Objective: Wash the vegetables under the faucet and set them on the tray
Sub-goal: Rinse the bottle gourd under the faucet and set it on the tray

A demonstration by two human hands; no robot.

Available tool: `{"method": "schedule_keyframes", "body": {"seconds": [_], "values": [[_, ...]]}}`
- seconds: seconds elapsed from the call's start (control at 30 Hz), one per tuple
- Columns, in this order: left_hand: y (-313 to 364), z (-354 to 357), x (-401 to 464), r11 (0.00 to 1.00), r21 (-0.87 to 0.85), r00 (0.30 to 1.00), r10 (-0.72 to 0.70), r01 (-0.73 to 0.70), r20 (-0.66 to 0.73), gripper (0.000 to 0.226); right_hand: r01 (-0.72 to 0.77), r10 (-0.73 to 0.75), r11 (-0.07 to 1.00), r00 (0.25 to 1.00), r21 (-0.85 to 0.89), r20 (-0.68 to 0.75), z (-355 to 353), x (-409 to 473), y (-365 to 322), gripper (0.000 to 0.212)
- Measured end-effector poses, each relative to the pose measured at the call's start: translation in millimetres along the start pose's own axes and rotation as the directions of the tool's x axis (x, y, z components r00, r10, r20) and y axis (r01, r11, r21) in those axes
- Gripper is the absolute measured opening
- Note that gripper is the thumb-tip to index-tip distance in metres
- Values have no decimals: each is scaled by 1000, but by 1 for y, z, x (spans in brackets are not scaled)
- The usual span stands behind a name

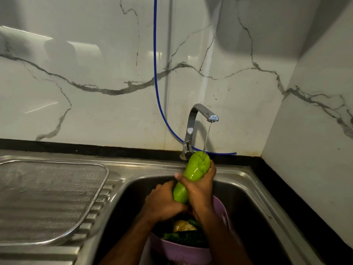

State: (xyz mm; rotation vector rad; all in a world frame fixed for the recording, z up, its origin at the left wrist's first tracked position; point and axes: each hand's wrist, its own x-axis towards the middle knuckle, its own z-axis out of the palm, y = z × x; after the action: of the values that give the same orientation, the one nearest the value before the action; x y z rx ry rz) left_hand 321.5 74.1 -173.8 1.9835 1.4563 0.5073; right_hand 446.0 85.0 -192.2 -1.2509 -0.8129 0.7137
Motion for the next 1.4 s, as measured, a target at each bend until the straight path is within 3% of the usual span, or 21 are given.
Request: {"method": "schedule_keyframes", "body": {"seconds": [0.13,0.27,0.33,0.47,0.53,0.63,0.77,0.87,0.93,1.0,1.03,1.1,1.27,1.4], "values": [[-5,-2,2,957,-289,999,19,-5,44,51,-54,52,997,998,50,34,3,5,0,125],[-5,-6,0,810,-584,982,71,47,177,32,-230,183,899,970,373,158,0,13,-13,96],[-3,-10,-5,699,-690,936,84,189,342,37,-323,243,821,944,471,225,-5,15,-23,83],[-6,-20,-10,569,-685,759,154,456,633,66,-498,346,674,865,546,362,-14,17,-28,71],[-8,-21,-9,492,-717,725,221,494,652,74,-509,347,659,859,554,376,-15,17,-28,76],[-11,-20,-6,435,-747,735,240,503,634,86,-503,340,659,862,559,375,-12,15,-33,74],[-10,-15,-3,492,-798,862,165,349,479,68,-437,301,673,899,597,318,-10,17,-35,71],[-4,-10,-1,651,-754,935,205,90,289,61,-458,354,711,889,534,291,-15,23,-34,55],[-6,-10,0,836,-538,964,221,-108,149,63,-426,380,741,903,520,198,-17,25,-32,59],[-13,-11,5,964,-163,978,209,-210,-27,79,-377,374,776,921,506,113,-19,27,-31,71],[-16,-12,6,977,-4,972,213,-214,-99,85,-373,376,779,921,504,100,-19,27,-31,69],[-22,-10,9,963,142,958,248,-228,-144,90,-387,398,782,914,488,86,-21,31,-31,57],[-30,-6,13,943,232,951,276,-239,-143,92,-442,432,739,890,509,145,-23,35,-30,57],[-30,-7,11,968,125,959,236,-218,-159,88,-521,498,644,841,560,210,-28,35,-27,63]]}}
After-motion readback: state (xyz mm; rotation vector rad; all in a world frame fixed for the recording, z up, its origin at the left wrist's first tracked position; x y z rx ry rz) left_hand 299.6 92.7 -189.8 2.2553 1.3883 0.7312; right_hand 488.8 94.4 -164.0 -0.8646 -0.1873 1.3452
